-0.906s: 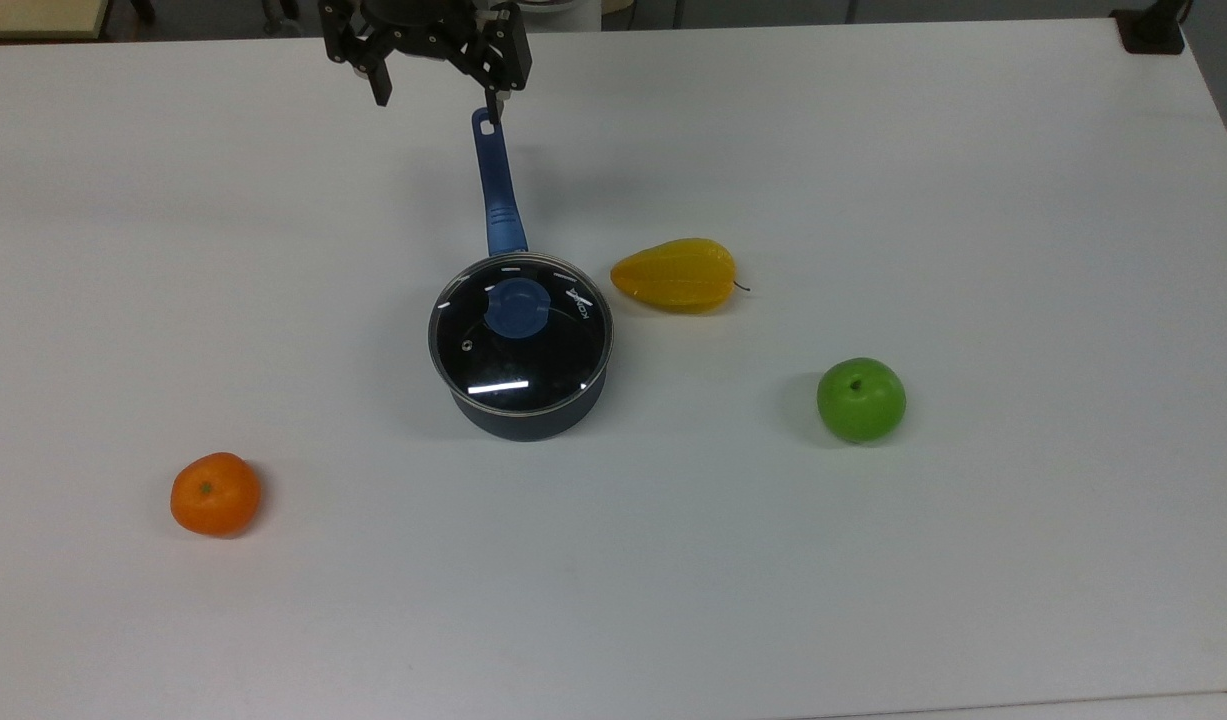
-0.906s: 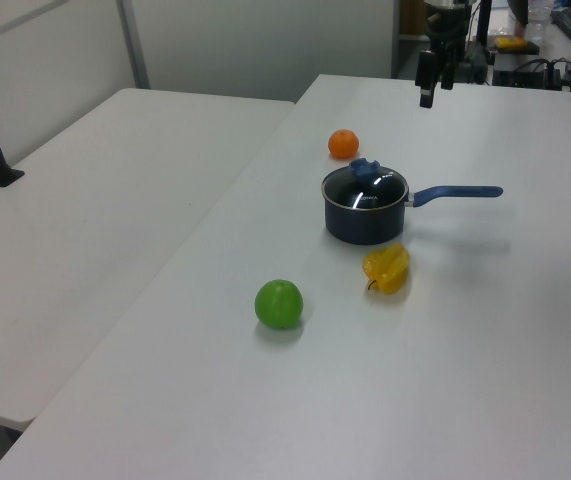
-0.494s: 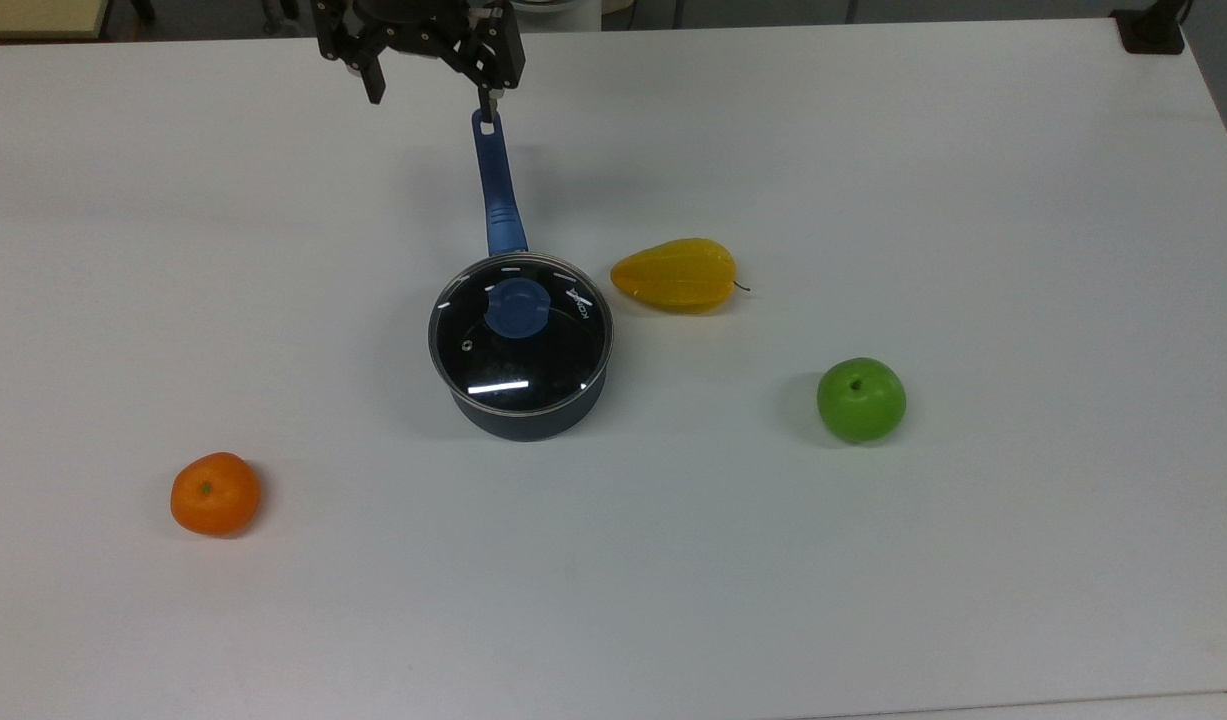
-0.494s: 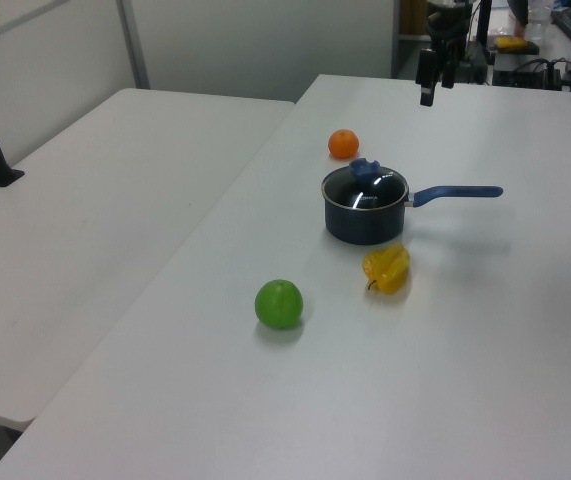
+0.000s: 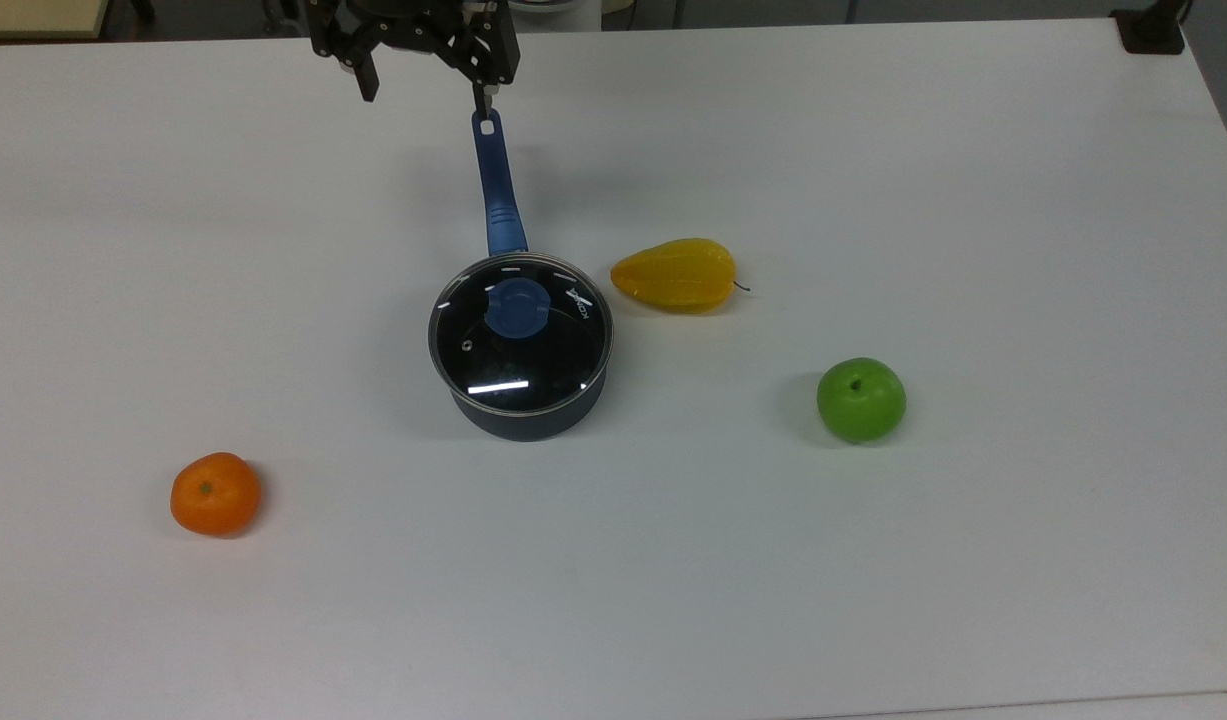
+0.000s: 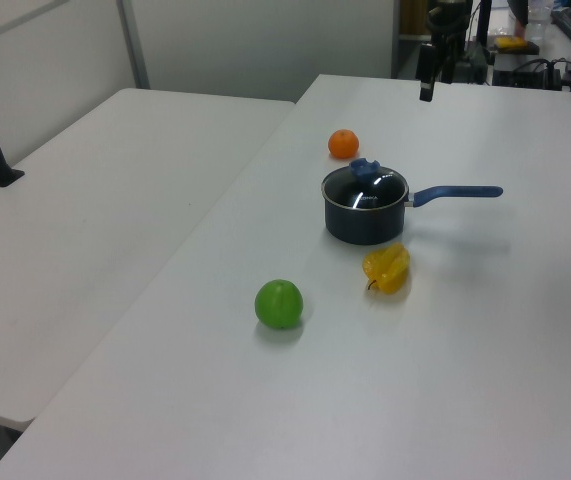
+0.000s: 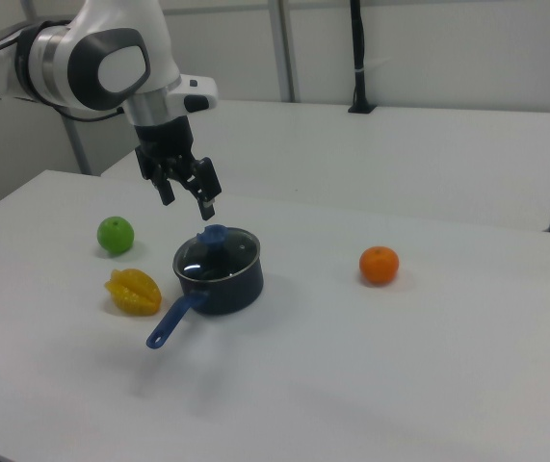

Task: Open lid
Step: 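Move the gripper toward the glass lid on the navy saucepan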

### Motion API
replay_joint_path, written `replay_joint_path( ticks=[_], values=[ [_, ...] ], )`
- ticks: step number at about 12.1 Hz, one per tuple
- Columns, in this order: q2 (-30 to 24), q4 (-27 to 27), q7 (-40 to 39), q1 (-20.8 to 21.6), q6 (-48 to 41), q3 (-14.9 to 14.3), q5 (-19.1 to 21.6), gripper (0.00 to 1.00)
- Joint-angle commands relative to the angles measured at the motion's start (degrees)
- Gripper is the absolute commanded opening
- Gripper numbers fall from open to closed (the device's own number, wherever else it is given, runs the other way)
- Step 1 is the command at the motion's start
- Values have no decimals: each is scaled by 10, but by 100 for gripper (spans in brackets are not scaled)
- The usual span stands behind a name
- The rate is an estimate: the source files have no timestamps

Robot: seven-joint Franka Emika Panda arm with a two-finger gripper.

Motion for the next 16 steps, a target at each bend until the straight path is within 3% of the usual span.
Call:
replay_joint_path(
  ticks=[1,10,16],
  values=[
    [-3,-1,-25,0,-6,-2,-1,100],
    [33,32,-42,-12,-2,-2,11,100],
    [95,31,-16,-5,115,4,14,99]
  ],
)
